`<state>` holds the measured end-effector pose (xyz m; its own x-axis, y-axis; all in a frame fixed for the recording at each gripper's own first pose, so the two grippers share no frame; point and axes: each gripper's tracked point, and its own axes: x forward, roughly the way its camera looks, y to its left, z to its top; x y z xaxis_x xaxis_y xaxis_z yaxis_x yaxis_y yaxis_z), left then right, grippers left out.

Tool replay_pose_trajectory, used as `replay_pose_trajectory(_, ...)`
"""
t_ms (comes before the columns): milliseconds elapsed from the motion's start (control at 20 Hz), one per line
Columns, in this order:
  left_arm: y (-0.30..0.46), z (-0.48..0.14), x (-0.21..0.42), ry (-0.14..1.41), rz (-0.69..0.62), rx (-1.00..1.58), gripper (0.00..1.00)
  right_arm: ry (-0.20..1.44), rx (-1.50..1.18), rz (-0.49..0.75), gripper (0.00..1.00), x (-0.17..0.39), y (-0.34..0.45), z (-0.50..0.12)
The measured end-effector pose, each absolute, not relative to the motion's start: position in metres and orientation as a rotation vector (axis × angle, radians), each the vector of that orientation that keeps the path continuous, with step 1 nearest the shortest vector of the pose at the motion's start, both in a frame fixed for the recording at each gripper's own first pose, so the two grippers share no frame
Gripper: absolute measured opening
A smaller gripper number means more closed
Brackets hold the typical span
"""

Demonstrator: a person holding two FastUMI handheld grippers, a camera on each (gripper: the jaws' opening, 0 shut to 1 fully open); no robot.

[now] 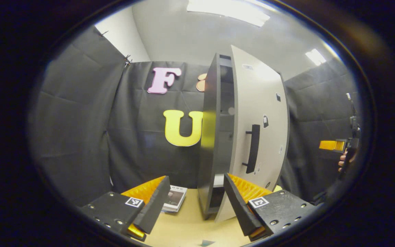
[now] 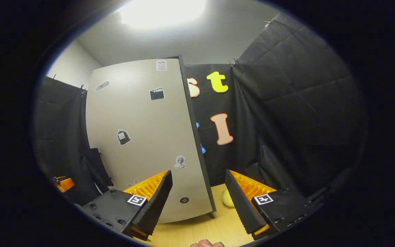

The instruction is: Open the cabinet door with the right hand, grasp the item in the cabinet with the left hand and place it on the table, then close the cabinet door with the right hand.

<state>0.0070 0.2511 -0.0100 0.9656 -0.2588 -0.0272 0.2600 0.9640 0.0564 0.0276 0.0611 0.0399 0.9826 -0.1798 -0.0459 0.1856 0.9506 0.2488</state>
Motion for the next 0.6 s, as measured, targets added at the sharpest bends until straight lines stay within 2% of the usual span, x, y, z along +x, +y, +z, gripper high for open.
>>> replay_pose_trajectory(150, 0.253, -0.013, 0.009, 0.032, -0.265, 0.044, 0.92, 0.030, 0.248, -0.190, 0.98, 0.027, 0.060, 0.035)
replay_pose_trajectory(200, 0.252, -0.014, 0.008, 0.032, -0.263, 0.039, 0.98, 0.035, 0.251, -0.186, 0.98, 0.029, 0.061, 0.033)
replay_pose_trajectory(250, 0.252, -0.014, 0.009, 0.031, -0.262, 0.031, 0.92, 0.041, 0.255, -0.184, 0.98, 0.031, 0.062, 0.031)
replay_pose_trajectory(400, 0.252, -0.017, 0.008, 0.037, -0.259, 0.002, 0.95, 0.056, 0.246, -0.178, 0.98, 0.029, 0.062, 0.028)
replay_pose_trajectory(450, 0.252, -0.020, 0.009, 0.043, -0.261, -0.006, 0.92, 0.052, 0.240, -0.180, 0.98, 0.029, 0.060, 0.028)
replay_pose_trajectory(500, 0.253, -0.022, 0.009, 0.050, -0.259, -0.010, 0.96, 0.051, 0.236, -0.180, 0.98, 0.031, 0.060, 0.028)
replay_pose_trajectory(600, 0.255, -0.023, 0.010, 0.059, -0.243, -0.012, 0.92, 0.068, 0.232, -0.169, 0.98, 0.032, 0.063, 0.024)
